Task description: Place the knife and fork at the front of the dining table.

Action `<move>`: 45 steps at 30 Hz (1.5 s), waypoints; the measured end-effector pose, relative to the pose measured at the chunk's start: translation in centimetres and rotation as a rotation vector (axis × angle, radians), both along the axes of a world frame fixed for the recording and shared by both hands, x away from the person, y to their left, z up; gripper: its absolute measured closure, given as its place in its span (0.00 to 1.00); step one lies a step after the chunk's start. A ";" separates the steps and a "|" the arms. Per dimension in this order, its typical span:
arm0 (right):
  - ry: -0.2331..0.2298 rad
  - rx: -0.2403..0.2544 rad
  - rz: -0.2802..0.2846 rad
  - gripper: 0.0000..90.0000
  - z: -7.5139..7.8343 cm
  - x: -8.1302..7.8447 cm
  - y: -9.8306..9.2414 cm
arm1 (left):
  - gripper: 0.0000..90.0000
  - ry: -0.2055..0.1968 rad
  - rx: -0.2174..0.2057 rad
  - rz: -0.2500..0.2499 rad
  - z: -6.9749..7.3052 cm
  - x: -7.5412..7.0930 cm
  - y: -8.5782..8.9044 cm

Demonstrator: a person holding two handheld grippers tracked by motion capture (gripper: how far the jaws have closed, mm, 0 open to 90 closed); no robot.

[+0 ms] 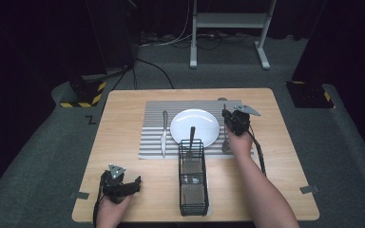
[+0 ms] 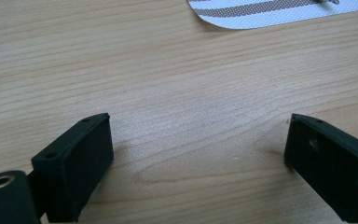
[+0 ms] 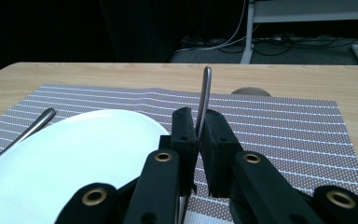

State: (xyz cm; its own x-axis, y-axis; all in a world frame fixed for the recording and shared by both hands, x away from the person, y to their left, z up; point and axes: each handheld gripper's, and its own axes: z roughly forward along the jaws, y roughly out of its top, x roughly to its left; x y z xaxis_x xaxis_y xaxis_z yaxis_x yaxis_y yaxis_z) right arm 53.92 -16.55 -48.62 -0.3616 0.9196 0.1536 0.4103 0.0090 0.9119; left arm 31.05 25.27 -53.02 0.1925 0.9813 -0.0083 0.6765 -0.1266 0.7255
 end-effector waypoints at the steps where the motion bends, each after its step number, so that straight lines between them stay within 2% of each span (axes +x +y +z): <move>1: 0.002 -0.002 0.001 0.93 -0.1 0.1 -0.1 | 0.09 0.000 0.000 0.000 0.0 0.0 0.0; 9: 0.019 0.000 -0.009 0.91 -0.7 0.7 -0.5 | 0.09 0.000 -0.001 0.000 0.0 0.0 0.0; 12: 0.049 0.012 -0.017 0.91 -1.0 1.0 -0.8 | 0.09 0.000 -0.001 0.000 0.0 0.0 0.0; 20: 0.090 -0.014 -0.006 0.89 -1.5 1.5 -0.7 | 0.09 0.001 -0.002 0.000 0.0 0.0 0.0; 24: 0.086 -0.033 -0.006 0.84 -1.5 1.6 -0.7 | 0.09 0.000 -0.005 -0.001 0.0 0.0 0.0; 32: 0.108 -0.032 -0.010 0.81 -1.7 1.5 -0.8 | 0.08 0.000 -0.003 -0.002 0.0 0.0 0.0; 38: 0.094 -0.026 0.000 0.76 -1.2 0.6 -1.0 | 0.08 0.001 0.000 -0.003 0.0 0.0 0.0; 43: 0.037 -0.038 0.021 0.69 -0.3 -1.3 -1.0 | 0.08 0.001 0.001 -0.003 0.0 0.0 0.0; 45: 0.000 -0.044 0.029 0.66 0.2 -2.4 -1.1 | 0.08 0.001 0.000 -0.003 0.0 0.0 0.0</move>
